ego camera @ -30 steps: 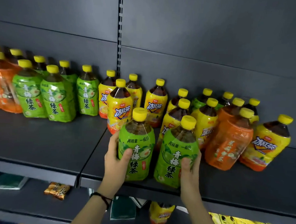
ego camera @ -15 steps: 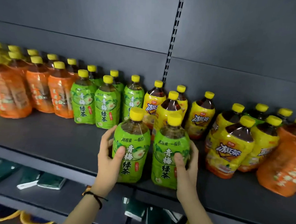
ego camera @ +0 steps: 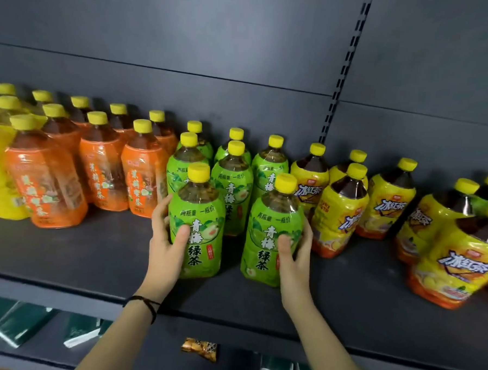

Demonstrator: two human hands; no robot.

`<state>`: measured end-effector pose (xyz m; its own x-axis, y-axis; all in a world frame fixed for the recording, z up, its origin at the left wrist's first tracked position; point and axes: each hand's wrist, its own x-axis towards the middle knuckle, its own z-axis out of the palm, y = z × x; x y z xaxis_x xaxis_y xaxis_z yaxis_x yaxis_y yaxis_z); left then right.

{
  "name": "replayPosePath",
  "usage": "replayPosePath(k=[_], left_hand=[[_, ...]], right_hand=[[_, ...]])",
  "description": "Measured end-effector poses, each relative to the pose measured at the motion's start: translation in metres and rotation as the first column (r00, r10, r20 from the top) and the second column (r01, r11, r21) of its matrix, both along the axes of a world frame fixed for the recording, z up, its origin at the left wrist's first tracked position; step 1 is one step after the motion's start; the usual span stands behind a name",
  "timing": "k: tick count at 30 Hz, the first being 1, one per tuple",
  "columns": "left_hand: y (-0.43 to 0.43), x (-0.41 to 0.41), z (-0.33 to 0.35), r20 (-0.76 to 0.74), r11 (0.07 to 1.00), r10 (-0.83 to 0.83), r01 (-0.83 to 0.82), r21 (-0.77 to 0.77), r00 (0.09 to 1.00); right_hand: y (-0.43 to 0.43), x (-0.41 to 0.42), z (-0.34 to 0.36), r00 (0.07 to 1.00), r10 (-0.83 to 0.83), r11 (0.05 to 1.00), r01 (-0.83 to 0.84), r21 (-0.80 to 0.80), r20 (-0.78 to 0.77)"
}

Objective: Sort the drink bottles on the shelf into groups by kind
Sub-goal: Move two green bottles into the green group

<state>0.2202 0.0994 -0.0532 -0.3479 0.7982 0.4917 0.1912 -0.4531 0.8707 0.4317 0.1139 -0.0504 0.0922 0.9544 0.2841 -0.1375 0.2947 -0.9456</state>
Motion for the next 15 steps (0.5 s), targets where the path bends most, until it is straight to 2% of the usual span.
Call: replayPosePath(k=[2,5,8,12,15], left_hand=[[0.007,-0.015,-0.002,-0.057,1.0,-0.005,0.003,-0.031,0.998],[0.009,-0.032,-0.005,-0.278,0.997,-0.021,0.0,-0.076,0.96],[0.012,-0.043,-0.003,-0.363,0.995,-0.036,0.001,-0.096,0.931],[0.019,-0.052,-0.004,-0.337,0.99,-0.068,0.023,-0.137,0.939],[0.022,-0.048,-0.009,-0.292,0.98,-0.146,0.098,-0.171,0.945]], right_hand=[[0.011,-0.005,-0.001,1.0,-0.017,1.0,0.018,-0.012,0.009],[0.021,-0.013,-0.001,0.998,-0.061,0.998,0.061,-0.023,0.009],[0.029,-0.021,-0.001,0.99,-0.139,0.99,0.139,-0.007,0.034],[0.044,-0.029,-0.001,0.978,-0.202,0.979,0.202,0.003,0.047],[0.058,-0.033,0.002,0.981,-0.183,0.982,0.185,-0.028,0.062]])
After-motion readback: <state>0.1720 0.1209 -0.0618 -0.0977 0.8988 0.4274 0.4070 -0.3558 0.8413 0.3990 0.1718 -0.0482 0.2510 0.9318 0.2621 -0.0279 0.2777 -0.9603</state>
